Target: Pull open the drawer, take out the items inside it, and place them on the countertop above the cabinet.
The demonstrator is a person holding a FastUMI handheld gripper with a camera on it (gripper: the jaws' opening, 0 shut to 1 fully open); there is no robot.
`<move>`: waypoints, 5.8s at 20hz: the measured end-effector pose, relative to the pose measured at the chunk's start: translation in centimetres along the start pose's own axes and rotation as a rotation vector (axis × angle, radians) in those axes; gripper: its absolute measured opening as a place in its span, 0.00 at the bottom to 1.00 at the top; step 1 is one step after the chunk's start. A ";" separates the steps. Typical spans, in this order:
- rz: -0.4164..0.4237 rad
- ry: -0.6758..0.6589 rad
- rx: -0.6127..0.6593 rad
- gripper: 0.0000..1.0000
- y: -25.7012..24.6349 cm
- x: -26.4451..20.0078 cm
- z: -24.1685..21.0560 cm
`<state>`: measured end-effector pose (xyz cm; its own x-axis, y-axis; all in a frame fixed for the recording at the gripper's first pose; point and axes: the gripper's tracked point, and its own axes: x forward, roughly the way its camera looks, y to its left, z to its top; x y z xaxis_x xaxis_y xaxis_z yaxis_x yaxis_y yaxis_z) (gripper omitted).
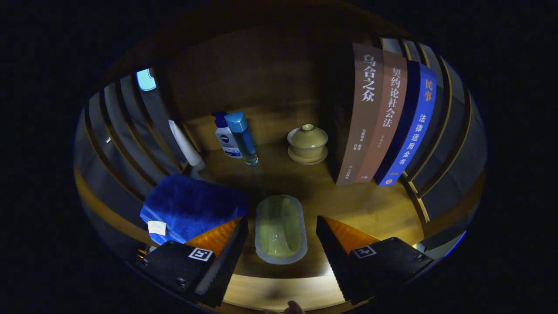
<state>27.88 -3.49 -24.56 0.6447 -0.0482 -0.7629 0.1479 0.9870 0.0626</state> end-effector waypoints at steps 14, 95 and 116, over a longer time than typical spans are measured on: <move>0.062 -0.391 0.005 0.99 -1.2 -17.8 -7.3; -0.005 -0.435 -0.016 0.99 -1.9 -4.4 -14.4; 0.034 -0.764 -0.072 0.98 0.9 -31.0 -5.2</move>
<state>4.10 -0.34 -4.18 0.9911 -0.0841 -0.1031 0.0862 0.9961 0.0160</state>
